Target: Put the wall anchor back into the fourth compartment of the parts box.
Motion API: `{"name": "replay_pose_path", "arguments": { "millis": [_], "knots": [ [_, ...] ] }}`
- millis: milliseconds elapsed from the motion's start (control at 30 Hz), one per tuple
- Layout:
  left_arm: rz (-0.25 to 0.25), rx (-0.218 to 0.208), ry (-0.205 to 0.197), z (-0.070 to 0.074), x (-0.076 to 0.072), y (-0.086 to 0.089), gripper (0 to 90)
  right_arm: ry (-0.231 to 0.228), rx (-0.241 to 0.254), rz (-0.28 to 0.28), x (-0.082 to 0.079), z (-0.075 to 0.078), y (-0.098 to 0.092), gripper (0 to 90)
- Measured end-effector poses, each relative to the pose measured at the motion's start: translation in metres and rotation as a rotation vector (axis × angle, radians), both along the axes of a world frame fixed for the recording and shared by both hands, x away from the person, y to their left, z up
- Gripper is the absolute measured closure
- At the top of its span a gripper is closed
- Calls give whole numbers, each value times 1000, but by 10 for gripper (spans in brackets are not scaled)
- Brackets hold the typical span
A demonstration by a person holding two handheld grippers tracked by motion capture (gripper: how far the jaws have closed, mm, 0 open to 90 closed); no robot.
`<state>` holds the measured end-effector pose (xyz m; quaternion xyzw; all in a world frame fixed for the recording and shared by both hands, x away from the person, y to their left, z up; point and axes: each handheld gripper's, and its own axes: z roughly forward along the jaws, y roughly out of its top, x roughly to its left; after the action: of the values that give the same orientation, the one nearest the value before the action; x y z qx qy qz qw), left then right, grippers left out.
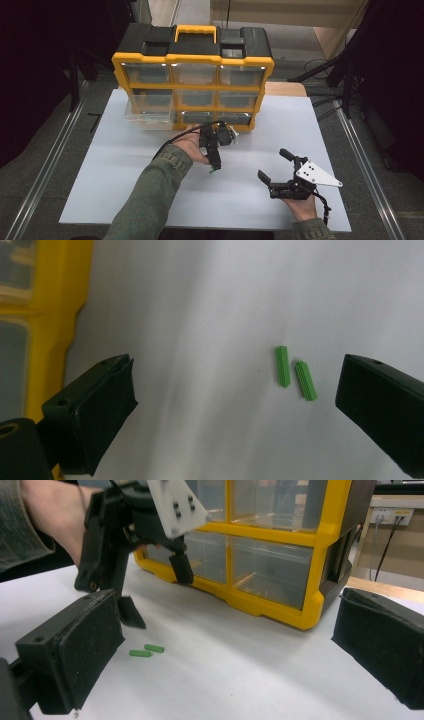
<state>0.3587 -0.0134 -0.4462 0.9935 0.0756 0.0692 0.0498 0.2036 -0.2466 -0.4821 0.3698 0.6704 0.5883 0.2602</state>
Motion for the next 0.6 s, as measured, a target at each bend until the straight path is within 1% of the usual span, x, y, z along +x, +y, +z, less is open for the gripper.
{"name": "replay_pose_path", "arguments": {
  "millis": [100, 133, 167, 200, 267, 367, 467, 533, 600],
  "knots": [
    [5, 13, 5, -8, 1, 0, 25, 0, 2, 3, 0, 0, 1, 0],
    [6, 19, 1, -11, 2, 1, 26, 1, 2, 3, 0, 0, 1, 0],
    [15, 24, 7, -13, 3, 1, 26, 3, 2, 4, 0, 0, 1, 0],
    [14, 20, 10, -16, 4, 3, 26, 5, 1, 3, 0, 0, 1, 0],
    [17, 32, 3, -18, 6, 4, 26, 4, 0, 2, 0, 0, 1, 0],
    [24, 37, 11, -23, 6, 5, 26, 2, 0, 1, 0, 0, 1, 0],
    [26, 52, -1, -26, 5, 5, 26, 3, -2, 1, 0, 0, 1, 0],
    [16, 63, -6, -28, 5, 4, 26, 4, -9, -1, 0, -1, 1, 0],
    [9, 75, -24, -30, 4, 3, 27, 8, -13, -5, 0, -1, 0, 0]
  ]
}}
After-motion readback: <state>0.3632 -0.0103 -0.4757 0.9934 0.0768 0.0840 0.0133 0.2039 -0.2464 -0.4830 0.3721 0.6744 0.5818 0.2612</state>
